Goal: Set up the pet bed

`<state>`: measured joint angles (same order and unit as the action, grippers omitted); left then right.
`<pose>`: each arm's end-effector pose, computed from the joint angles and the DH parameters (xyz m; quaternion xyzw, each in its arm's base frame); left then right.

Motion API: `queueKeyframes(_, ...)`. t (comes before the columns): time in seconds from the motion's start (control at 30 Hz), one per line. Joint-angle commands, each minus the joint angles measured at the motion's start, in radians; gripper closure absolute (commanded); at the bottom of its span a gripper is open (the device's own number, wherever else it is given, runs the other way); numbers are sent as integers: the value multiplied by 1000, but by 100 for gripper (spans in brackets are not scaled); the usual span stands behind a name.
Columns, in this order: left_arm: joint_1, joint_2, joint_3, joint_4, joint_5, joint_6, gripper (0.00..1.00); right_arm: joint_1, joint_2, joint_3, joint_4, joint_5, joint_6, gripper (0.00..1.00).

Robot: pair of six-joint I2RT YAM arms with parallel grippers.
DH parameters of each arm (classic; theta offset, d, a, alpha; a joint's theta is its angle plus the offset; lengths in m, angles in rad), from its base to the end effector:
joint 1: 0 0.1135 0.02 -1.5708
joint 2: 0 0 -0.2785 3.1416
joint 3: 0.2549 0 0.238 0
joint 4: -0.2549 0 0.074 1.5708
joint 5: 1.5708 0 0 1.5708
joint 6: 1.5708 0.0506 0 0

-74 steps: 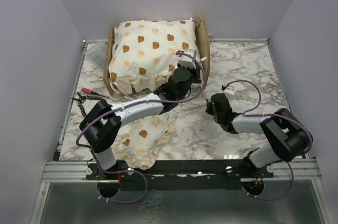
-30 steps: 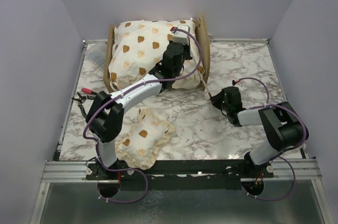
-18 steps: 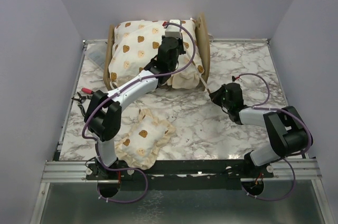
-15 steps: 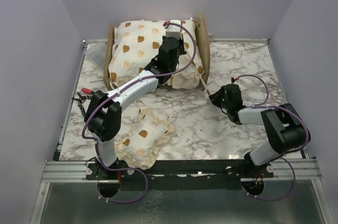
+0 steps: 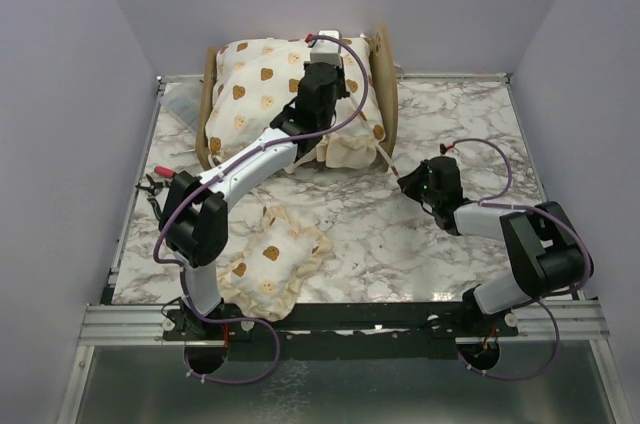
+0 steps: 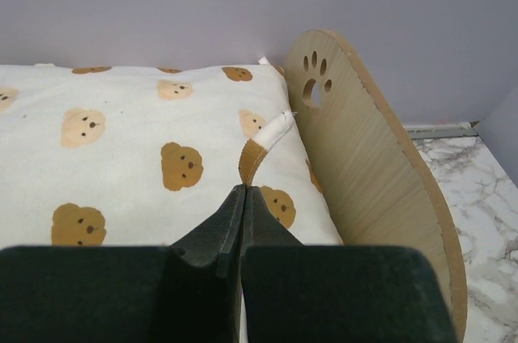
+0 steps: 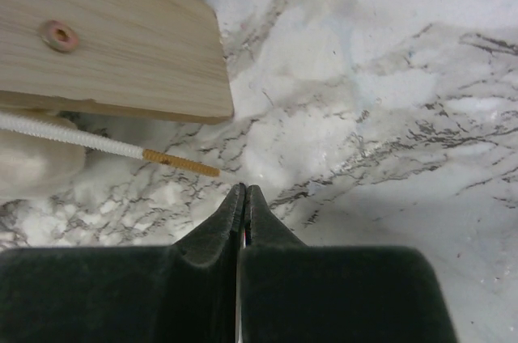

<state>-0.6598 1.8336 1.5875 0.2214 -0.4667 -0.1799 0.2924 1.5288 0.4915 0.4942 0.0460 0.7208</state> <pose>0.3691 -0.2575 0.3816 0.0087 0.7148 -0.1258 0.6879 0.2724 0.0796 0.1596 0.1961 0.8483 0.2209 0.4394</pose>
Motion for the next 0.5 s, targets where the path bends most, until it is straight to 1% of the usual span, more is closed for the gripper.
queueKeyframes(0.0,39,-27,77,-3,-71,-24,100,-9,-37,38,-76,-5,-28,100)
queueKeyframes(0.2,40,-25,83,-30,-30,-25,100,-13,19,17,-77,56,-7,100)
queueKeyframes(0.47,38,-4,93,-60,-5,-18,100,-38,82,-12,-50,53,5,100)
